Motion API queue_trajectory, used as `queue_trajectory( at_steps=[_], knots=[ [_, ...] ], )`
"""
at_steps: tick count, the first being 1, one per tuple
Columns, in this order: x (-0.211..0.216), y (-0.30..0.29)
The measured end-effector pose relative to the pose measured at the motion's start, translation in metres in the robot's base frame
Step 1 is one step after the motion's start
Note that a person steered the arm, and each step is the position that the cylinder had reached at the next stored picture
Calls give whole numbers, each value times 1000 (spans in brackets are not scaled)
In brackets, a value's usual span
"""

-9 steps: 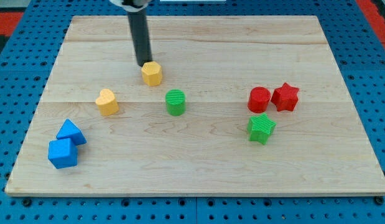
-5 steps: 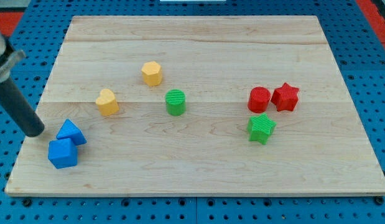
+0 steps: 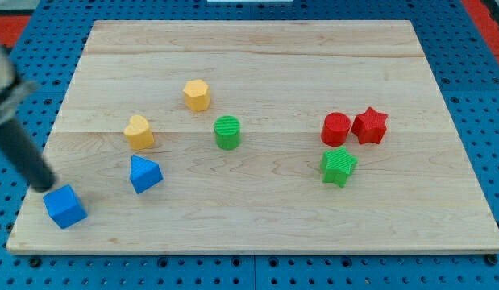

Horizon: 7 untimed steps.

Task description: Move the blue blocks to the bottom of the yellow heart

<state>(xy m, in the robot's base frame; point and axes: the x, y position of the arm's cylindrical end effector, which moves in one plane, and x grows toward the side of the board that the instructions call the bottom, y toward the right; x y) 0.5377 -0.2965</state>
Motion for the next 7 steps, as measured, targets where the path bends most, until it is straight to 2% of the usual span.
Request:
queue_trajectory(
  at_steps=[1, 3, 4, 5, 6, 7],
  knots=[
    [16, -6],
    [26, 113],
    [32, 127],
    [60, 103],
    [66, 126],
    [38, 156]
  ],
)
